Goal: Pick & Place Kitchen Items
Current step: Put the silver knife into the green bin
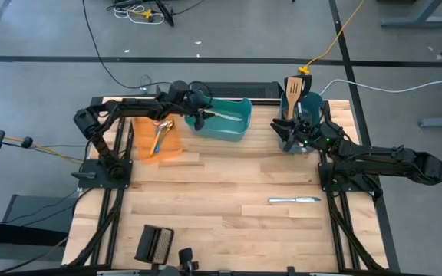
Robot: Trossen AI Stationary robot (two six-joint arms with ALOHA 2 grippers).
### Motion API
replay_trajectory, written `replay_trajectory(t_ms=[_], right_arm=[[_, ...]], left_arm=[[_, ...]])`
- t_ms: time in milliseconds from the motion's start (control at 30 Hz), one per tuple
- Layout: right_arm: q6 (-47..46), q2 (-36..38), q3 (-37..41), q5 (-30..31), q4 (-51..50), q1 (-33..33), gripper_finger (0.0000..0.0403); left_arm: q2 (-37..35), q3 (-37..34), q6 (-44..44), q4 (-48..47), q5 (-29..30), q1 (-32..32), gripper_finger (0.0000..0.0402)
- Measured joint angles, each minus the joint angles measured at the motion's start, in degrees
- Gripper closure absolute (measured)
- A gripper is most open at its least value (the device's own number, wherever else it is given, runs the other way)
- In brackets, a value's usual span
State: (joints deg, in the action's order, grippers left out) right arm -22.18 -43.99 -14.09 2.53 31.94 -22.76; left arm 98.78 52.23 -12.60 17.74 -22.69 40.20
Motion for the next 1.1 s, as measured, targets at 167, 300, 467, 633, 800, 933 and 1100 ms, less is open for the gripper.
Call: replay_trajectory(t_ms=[167, 300, 467, 633, 800, 933, 1100], right_arm=[[0.0, 0.0, 0.0, 0.0, 0.0, 0.0, 0.0262], [0.0, 0.0, 0.0, 0.0, 0.0, 0.0, 0.0262], [0.0, 0.0, 0.0, -0.5, -1.8, 0.0, 0.0262], [-1.3, 0.0, 0.0, -5.0, -3.7, 0.0, 0.0262], [-1.8, 0.0, 0.0, -15.8, -4.4, 0.1, 0.0262], [-3.0, 0.0, 0.0, -20.9, -6.5, 1.7, 0.0262], [-5.1, 0.0, 0.0, -23.2, -10.6, 6.6, 0.0262]], left_arm=[[-1.1, 0.0, 0.4, -0.1, 0.0, -1.9, 0.0215], [-3.6, 0.0, 1.5, -0.1, -0.1, -4.4, 0.022], [-5.8, 0.0, 4.9, -0.8, -0.2, -8.7, 0.0221], [-5.9, 0.0, 4.7, -0.9, -0.2, -13.5, 0.0221], [-5.9, 0.0, 4.7, -0.9, 0.5, -17.6, 0.0221], [-5.9, 0.0, 4.6, -1.0, 0.6, -19.8, 0.0221], [-5.9, 0.0, 4.6, -1.3, 1.0, -21.6, 0.022]])
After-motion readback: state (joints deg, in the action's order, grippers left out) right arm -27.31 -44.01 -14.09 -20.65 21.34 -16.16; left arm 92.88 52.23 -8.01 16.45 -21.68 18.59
